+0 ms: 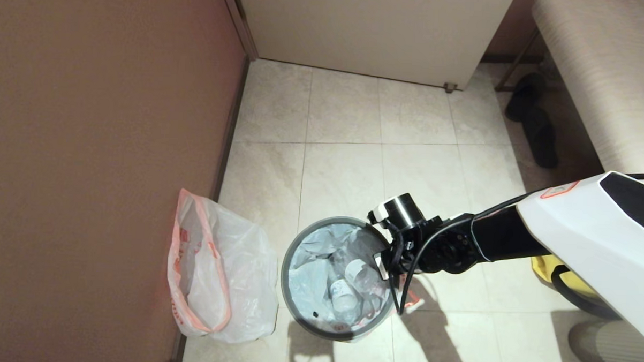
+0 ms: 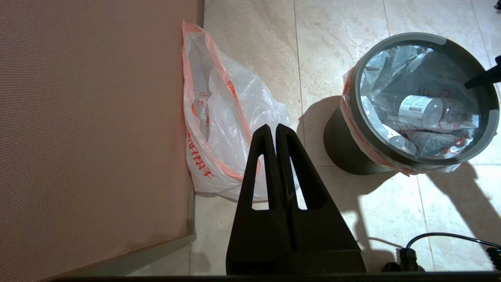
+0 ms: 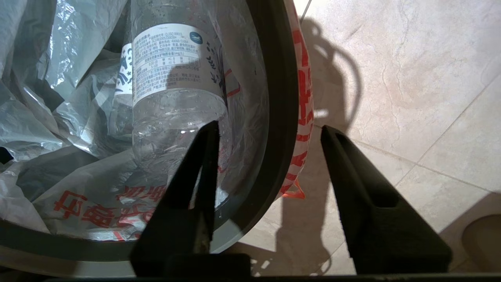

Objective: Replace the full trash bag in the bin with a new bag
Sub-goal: Place the trash can ring on the floor

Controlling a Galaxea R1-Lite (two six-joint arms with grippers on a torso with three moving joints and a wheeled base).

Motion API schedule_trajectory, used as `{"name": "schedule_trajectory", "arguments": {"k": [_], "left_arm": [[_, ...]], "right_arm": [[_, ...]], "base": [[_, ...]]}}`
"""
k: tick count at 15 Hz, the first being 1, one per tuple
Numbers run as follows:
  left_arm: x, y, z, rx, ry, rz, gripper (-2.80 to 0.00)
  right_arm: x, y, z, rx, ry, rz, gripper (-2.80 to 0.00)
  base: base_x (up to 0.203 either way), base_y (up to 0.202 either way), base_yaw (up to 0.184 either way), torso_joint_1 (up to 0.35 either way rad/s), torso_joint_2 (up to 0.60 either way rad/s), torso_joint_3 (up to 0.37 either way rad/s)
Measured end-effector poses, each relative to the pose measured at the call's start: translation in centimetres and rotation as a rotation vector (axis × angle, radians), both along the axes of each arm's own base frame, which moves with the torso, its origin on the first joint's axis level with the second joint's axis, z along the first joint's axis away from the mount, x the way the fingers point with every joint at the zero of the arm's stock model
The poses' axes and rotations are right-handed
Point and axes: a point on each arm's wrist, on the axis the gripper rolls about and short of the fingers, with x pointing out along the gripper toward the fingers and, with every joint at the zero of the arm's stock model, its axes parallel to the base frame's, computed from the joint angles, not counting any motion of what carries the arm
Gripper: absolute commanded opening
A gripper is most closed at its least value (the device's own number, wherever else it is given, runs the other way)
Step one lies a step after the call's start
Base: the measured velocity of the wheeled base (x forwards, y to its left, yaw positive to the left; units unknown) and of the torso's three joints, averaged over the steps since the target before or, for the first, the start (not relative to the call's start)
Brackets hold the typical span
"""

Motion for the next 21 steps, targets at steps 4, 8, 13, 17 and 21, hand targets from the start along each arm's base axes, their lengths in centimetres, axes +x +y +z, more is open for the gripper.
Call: {"name": "schedule_trajectory", "arguments": {"k": [4,8,13,17,21], "left_arm": [[0.0,0.0,0.0,0.000,0.000,0.000,-2.80],[0.0,0.0,0.0,0.000,0.000,0.000,-2.80],[0.0,0.0,0.0,0.000,0.000,0.000,-2.80],[0.0,0.0,0.0,-0.001,0.000,0.000,-2.80],[0.0,0.0,0.0,-0.001,0.000,0.000,-2.80]], "right_arm": [[0.0,0.1,-0.3,-0.013,-0.004,-0.012,-2.80],[-0.7,0.2,1.3,-0.001,-0.032,-0.007,-2.80],[-2.3,0.5,4.0,0.022,-0.059,0.018,-2.80],[-5.0,0.5,6.5,0.044,-0.034,0.026,-2.80],[-8.9,-0.9,9.8,0.092,0.010,-0.002,-2.80]], "base": [[0.000,0.000,0.000,0.000,0.00,0.000],[0.000,0.000,0.000,0.000,0.00,0.000],[0.000,0.000,0.000,0.000,0.00,0.000],[0.000,0.000,0.000,0.000,0.00,0.000],[0.000,0.000,0.000,0.000,0.00,0.000]]}}
